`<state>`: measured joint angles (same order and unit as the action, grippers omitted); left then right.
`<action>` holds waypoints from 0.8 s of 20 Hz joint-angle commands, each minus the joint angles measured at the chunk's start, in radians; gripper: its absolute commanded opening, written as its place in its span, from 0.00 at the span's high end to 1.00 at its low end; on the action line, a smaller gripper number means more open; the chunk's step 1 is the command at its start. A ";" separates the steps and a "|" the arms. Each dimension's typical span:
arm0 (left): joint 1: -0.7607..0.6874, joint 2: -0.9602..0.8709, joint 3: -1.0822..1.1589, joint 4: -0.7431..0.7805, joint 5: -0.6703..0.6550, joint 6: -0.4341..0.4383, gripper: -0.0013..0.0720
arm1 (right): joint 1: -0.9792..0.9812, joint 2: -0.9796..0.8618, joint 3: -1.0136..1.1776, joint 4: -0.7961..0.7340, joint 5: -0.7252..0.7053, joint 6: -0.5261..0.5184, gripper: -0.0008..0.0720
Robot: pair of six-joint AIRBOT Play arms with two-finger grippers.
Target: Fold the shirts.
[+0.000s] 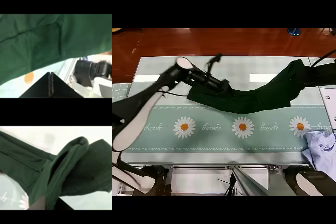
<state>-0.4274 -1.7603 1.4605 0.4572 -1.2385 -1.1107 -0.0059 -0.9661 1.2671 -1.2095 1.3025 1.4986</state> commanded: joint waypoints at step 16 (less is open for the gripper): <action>-0.154 -0.110 -0.004 -0.224 0.298 -0.031 0.95 | 0.009 0.156 0.000 -0.005 0.119 0.034 0.96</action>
<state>-0.6563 -1.9087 1.4559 0.2539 -0.9489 -1.1587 0.0002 -0.8143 1.2675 -1.2163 1.4265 1.5497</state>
